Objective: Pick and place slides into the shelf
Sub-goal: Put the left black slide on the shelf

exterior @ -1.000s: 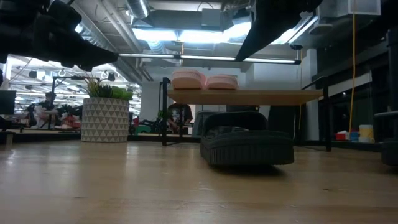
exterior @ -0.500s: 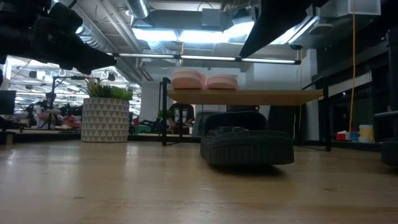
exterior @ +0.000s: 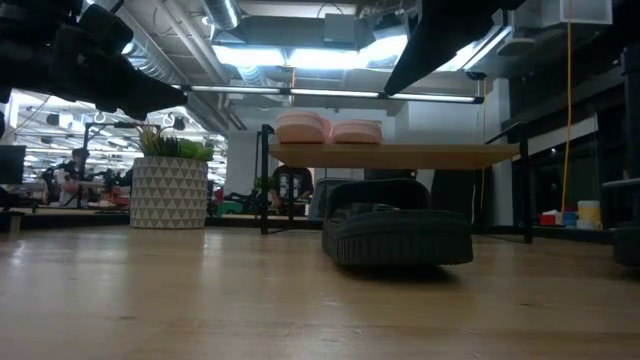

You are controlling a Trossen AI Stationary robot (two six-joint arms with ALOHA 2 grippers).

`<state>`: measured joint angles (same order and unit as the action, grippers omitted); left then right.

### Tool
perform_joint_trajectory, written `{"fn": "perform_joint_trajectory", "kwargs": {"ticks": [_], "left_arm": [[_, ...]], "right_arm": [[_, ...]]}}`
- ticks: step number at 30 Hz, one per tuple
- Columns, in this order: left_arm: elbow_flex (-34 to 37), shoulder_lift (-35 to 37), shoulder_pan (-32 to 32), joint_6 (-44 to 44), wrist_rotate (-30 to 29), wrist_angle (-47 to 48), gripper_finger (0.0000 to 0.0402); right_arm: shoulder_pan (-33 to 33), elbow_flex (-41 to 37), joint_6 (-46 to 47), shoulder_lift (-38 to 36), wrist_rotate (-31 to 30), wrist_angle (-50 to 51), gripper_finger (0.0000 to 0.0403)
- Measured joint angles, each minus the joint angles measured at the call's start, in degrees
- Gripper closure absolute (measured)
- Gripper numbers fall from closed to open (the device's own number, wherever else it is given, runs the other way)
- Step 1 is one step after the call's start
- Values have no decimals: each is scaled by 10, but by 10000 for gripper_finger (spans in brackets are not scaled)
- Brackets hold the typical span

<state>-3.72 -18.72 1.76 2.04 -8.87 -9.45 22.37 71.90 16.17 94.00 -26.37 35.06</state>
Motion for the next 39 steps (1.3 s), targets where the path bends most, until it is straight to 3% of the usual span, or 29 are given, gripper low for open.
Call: {"fn": "perform_joint_trajectory", "kwargs": {"ticks": [16,23,28,32,39], "left_arm": [[0,0,0,-2,0,0,324],[0,0,0,-5,0,0,324],[0,0,0,-5,0,-1,324],[-1,0,0,-5,0,-2,324],[-1,0,0,-4,0,-1,324]], "right_arm": [[2,1,49,0,49,1,219],[32,61,101,5,35,74,220],[63,141,103,60,-18,161,230],[71,199,112,114,-24,225,234],[71,226,121,172,-25,251,234]]}}
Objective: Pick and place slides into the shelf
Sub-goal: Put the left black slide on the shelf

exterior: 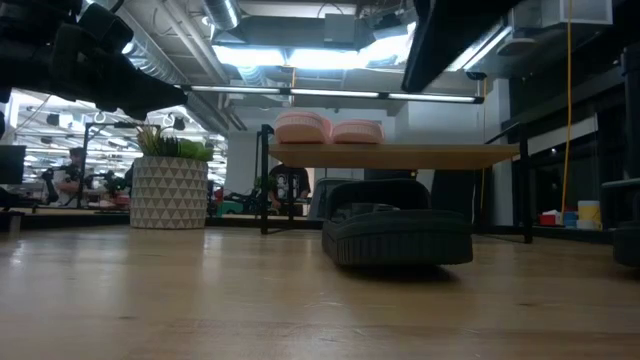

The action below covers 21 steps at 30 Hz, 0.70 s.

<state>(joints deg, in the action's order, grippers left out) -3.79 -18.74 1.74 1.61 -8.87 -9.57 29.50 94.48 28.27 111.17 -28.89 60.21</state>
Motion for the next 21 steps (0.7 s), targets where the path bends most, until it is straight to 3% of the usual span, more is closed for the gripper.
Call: {"fn": "perform_joint_trajectory", "kwargs": {"ticks": [21], "left_arm": [[0,0,0,5,0,1,324]], "right_arm": [[-41,0,-32,34,1,-19,234]]}}
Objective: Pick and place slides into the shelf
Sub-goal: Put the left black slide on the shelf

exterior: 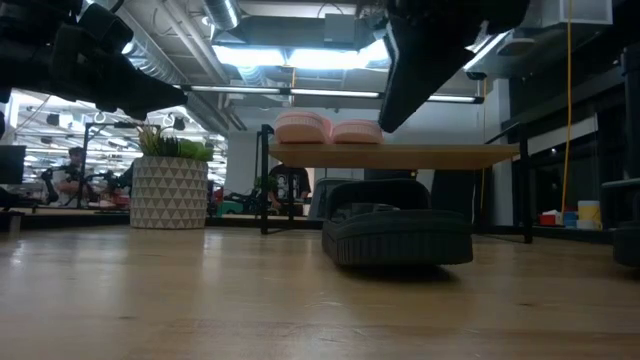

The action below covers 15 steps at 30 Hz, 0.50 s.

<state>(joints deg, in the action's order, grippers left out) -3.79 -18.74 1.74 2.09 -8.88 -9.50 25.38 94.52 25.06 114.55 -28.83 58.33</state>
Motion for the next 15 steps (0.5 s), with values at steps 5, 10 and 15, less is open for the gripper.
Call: {"fn": "perform_joint_trajectory", "kwargs": {"ticks": [5,10,15], "left_arm": [[0,0,0,0,0,0,324],[0,0,0,0,0,-1,324],[0,0,0,0,0,-1,324]], "right_arm": [[-1,0,-56,17,1,-26,234],[-2,0,-59,24,0,-23,234],[-8,-15,-57,25,-1,-31,234]]}}
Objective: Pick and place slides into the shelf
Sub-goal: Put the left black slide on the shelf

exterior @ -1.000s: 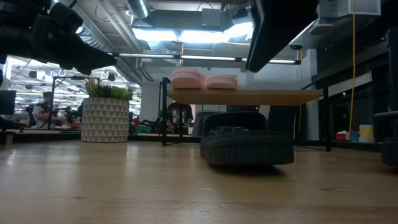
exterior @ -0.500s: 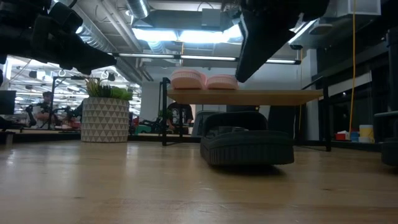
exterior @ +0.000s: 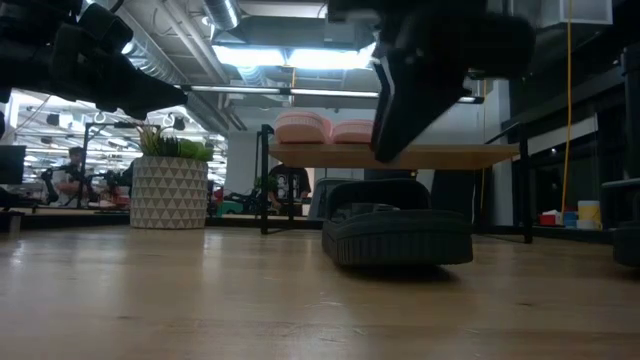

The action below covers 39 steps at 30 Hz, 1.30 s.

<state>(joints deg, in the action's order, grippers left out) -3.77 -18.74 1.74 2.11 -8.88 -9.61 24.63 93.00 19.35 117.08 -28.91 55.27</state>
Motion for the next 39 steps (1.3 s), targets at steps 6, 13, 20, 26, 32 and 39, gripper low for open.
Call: {"fn": "perform_joint_trajectory", "kwargs": {"ticks": [6,13,20,26,32,39], "left_arm": [[0,0,0,0,0,0,324],[0,0,0,0,0,0,324],[0,0,0,0,0,0,324],[0,0,0,0,0,0,324],[0,0,0,0,0,0,324],[0,0,0,0,0,0,324]], "right_arm": [[-13,-39,14,0,0,-15,234],[-29,-43,13,0,0,-24,234],[-37,-43,12,0,0,-28,234],[-38,-43,11,0,0,-31,234],[-38,-43,6,0,12,-48,234],[-38,-43,-1,1,14,-48,234]]}}
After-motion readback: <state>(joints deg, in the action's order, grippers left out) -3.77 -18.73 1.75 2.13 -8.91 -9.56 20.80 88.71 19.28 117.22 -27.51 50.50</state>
